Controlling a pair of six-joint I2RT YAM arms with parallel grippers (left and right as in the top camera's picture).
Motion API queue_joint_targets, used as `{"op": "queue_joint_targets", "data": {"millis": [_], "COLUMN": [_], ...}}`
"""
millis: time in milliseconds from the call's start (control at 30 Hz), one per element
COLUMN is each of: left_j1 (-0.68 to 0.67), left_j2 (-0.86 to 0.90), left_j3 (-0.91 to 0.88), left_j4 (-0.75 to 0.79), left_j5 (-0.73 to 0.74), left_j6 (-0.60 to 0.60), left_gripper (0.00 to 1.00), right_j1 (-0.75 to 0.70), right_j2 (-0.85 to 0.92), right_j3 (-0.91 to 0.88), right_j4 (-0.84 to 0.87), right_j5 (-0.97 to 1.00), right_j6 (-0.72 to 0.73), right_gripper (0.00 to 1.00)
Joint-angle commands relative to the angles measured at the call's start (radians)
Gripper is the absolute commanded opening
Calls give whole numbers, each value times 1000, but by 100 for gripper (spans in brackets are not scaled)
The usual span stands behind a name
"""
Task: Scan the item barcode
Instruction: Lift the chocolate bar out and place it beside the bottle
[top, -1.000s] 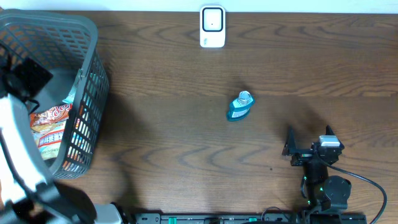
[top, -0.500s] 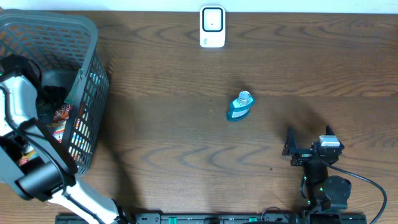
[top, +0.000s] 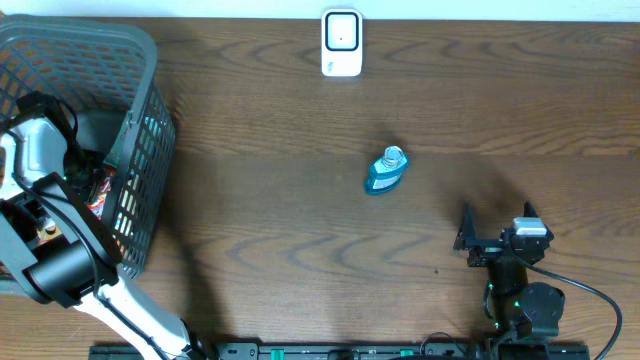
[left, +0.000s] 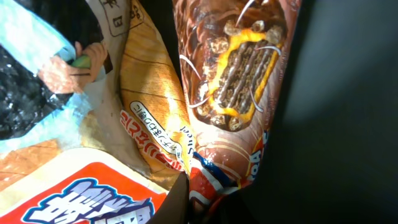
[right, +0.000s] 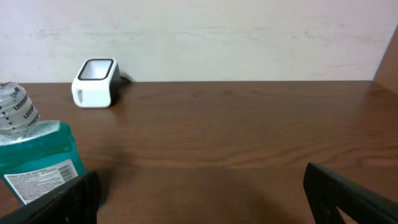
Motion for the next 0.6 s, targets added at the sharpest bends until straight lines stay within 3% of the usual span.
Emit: {"op": "queue_joint_targets", "data": {"millis": [0, 100, 367, 567], "left_j1": [-2, -2, -3, -3], "left_j2": [34, -34, -305, -408], "left_j3": [3, 19, 20, 20], "left_j4": [23, 24, 68, 72], "left_j5": [61, 52, 31, 28], "left_j6": [88, 143, 143, 143], "left_gripper": [7, 7, 7, 7], "right_j1": [5, 5, 5, 5], "right_j2": [-5, -5, -5, -5], "right_j3": [-1, -1, -1, -1], "right_j4": [-4, -4, -4, -4], "right_j5": [4, 4, 4, 4], "right_j6": [11, 11, 11, 11], "right_gripper": [99, 99, 99, 99]}}
